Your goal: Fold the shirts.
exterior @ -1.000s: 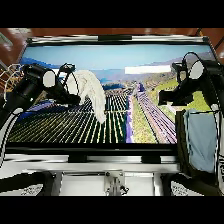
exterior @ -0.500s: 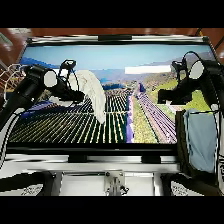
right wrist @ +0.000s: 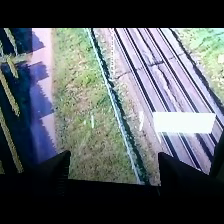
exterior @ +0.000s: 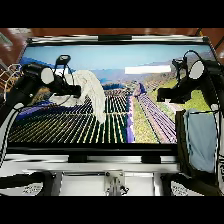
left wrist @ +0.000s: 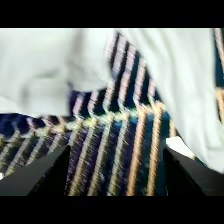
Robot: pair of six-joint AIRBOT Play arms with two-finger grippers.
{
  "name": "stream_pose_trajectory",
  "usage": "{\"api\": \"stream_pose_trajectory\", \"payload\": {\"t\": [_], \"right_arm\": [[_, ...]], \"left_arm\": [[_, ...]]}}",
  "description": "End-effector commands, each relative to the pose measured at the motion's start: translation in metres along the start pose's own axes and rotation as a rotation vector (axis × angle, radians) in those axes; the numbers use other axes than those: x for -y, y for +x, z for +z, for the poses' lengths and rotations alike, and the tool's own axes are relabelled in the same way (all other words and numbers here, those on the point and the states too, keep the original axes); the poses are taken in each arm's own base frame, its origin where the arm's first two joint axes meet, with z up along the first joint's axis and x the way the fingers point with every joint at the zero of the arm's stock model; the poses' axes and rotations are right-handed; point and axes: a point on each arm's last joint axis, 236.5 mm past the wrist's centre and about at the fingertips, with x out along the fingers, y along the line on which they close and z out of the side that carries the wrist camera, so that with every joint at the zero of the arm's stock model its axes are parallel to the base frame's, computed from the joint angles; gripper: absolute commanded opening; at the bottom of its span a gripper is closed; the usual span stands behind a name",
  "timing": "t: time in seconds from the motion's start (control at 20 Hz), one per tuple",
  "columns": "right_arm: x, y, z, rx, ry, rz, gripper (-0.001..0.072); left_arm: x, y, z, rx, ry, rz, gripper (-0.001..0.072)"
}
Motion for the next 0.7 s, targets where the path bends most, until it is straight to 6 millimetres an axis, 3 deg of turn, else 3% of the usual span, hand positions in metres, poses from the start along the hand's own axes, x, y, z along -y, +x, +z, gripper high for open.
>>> {"api": "stream_pose_trajectory", "payload": {"t": [0.0, 0.05, 0.15, 0.4, 0.5, 0.65], "right_arm": [[-0.011, 0.000, 0.017, 0.071, 0.011, 0.045, 0.0649], [-0.018, -0.001, 0.021, 0.086, 0.016, 0.076, 0.0649], [-0.027, -0.002, 0.025, 0.106, 0.024, 0.113, 0.0649], [-0.029, -0.003, 0.026, 0.107, 0.026, 0.121, 0.0649], [-0.029, -0.003, 0.026, 0.107, 0.027, 0.124, 0.0649], [-0.029, -0.003, 0.026, 0.107, 0.026, 0.124, 0.0649]], "left_arm": [[-0.080, 0.002, 0.035, 0.087, -0.162, 0.057, 0.0719], [-0.096, 0.009, 0.041, 0.092, -0.229, 0.033, 0.0719], [-0.101, 0.034, 0.049, 0.080, -0.268, -0.027, 0.0720], [-0.080, 0.116, 0.046, 0.005, -0.233, -0.052, 0.0720], [-0.075, 0.140, 0.037, -0.029, -0.232, -0.055, 0.0719], [-0.063, 0.159, 0.036, -0.032, -0.263, -0.078, 0.0716]]}}
